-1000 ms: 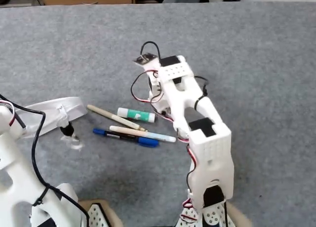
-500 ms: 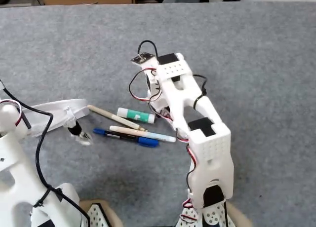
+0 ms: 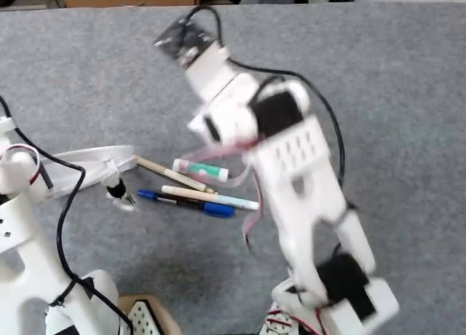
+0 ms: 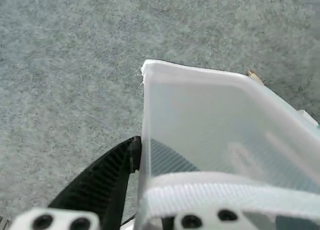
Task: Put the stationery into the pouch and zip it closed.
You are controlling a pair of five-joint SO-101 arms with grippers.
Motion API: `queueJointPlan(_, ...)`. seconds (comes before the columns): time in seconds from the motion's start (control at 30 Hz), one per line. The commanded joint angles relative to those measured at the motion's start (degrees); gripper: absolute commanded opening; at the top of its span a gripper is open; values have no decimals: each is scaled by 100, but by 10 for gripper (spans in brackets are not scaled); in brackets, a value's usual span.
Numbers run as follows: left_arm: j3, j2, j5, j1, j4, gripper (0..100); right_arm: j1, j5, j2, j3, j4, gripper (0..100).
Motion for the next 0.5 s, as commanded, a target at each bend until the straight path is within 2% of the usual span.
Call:
queueJointPlan(0.0, -163, -26, 237, 391, 53, 27, -589, 0, -1024, -233, -404, 12)
queueJointPlan(0.23, -224, -26, 967, 1297, 62, 27, -1064, -686, -1868, -145, -1020, 12)
queueJointPlan(0.47, -189, -26, 967, 1349, 53, 27, -2189, -862, -1859, 198, -1503, 12)
